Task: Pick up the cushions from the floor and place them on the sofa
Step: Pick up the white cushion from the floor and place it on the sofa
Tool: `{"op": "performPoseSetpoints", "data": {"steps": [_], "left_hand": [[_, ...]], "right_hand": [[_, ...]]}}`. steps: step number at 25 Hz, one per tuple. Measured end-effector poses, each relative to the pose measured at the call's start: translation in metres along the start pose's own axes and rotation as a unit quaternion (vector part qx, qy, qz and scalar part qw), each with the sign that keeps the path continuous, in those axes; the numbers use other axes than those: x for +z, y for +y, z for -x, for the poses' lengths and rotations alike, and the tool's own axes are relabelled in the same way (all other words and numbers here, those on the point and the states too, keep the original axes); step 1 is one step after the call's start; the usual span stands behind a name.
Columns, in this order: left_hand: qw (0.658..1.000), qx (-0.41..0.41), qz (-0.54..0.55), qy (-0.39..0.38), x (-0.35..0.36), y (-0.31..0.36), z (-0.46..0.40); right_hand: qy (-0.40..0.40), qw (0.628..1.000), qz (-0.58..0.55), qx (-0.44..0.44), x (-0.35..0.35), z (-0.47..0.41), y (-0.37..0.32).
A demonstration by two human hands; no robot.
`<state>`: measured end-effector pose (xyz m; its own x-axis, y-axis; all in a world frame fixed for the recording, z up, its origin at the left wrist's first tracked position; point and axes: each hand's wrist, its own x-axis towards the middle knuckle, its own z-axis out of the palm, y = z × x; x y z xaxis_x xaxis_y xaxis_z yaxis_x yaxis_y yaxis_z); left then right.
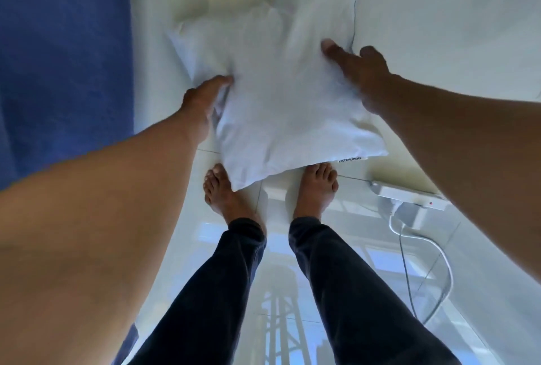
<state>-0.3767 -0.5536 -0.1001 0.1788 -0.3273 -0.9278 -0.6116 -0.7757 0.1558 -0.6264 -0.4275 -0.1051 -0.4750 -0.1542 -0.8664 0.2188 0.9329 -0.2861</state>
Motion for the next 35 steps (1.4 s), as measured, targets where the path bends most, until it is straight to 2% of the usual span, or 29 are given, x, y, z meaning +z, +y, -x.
{"op": "performPoseSetpoints", "data": {"steps": [3,9,16,21,25,27,31,35], "left_hand": [[0.997,-0.017,0.053,-0.056,-0.001,0.006,0.001],[0.993,0.072,0.081,-0.042,-0.048,0.03,0.111],[0.974,0.196,0.109,-0.043,-0.148,0.087,0.325],[0.943,0.291,0.164,0.001,-0.237,0.114,0.438],[0.916,0.311,0.248,0.054,-0.3,0.108,0.469],[0.908,0.29,0.294,0.069,-0.332,0.098,0.469],[0.897,0.242,0.361,0.079,-0.397,0.091,0.456],[0.878,0.234,0.401,0.115,-0.471,0.089,0.445]], "right_hand": [[-0.065,0.994,-0.075,0.036,0.0,0.004,-0.001],[-0.022,0.988,-0.138,-0.066,-0.048,0.11,-0.028],[-0.023,0.976,-0.155,-0.153,-0.134,0.303,-0.142],[-0.029,0.963,-0.131,-0.235,-0.16,0.426,-0.247],[-0.048,0.951,-0.088,-0.294,-0.13,0.481,-0.316],[-0.063,0.947,-0.045,-0.311,-0.102,0.501,-0.349],[-0.083,0.942,0.015,-0.324,-0.034,0.536,-0.412],[-0.128,0.937,0.062,-0.32,0.042,0.566,-0.47]]}}
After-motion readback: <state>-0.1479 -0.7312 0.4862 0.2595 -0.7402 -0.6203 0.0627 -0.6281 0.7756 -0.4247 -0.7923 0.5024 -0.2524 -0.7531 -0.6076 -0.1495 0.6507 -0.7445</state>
